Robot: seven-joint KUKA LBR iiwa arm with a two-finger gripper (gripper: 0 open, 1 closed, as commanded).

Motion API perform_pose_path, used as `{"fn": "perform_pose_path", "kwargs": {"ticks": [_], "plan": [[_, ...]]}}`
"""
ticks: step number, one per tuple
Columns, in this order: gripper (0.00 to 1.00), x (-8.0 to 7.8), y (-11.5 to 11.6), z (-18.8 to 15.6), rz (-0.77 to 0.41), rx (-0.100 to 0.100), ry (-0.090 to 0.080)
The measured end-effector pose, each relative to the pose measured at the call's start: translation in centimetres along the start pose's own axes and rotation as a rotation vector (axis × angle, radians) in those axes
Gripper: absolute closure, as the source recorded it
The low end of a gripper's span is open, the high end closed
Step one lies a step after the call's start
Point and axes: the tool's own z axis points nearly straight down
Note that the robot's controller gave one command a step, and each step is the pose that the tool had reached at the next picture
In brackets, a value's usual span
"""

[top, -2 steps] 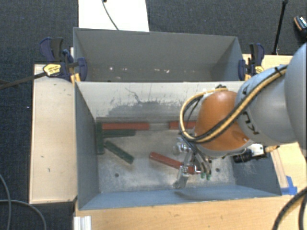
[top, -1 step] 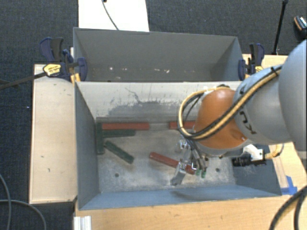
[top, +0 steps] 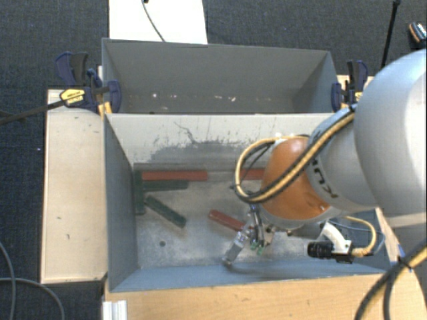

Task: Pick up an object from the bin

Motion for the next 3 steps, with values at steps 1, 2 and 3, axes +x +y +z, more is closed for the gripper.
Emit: {"fn": "perform_pose_path", "kwargs": {"ticks": [1,2,3], "plan": [[0.00,-1.1,2.2,-0.1,0.160,-0.005,-0.006],[1.00,-1.0,2.2,-0.1,0.158,-0.004,-0.006],[1.00,-1.1,2.3,-6.1,0.153,-0.007,-0.008]]}}
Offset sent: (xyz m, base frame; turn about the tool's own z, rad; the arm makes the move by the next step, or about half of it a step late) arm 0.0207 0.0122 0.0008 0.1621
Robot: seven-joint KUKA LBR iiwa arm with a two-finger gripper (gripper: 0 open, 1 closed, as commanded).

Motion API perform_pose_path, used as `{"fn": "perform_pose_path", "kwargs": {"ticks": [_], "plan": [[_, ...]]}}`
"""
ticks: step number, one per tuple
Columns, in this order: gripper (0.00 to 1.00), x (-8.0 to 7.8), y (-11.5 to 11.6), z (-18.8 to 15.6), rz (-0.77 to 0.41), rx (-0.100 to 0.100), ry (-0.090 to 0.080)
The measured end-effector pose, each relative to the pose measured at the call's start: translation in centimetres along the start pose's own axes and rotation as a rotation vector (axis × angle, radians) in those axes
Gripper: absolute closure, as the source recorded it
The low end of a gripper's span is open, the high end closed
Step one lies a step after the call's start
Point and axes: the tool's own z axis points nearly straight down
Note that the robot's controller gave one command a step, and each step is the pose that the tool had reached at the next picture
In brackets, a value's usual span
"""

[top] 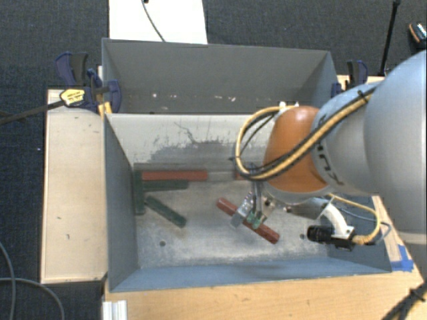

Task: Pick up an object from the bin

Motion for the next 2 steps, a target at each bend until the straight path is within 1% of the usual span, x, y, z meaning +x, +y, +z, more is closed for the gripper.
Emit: {"fn": "perform_pose_path", "kwargs": {"ticks": [1,2], "plan": [[1.00,-0.1,0.0,-0.3,-0.006,0.002,0.001],[1.00,-0.2,0.1,-5.9,-0.012,0.000,0.000]]}}
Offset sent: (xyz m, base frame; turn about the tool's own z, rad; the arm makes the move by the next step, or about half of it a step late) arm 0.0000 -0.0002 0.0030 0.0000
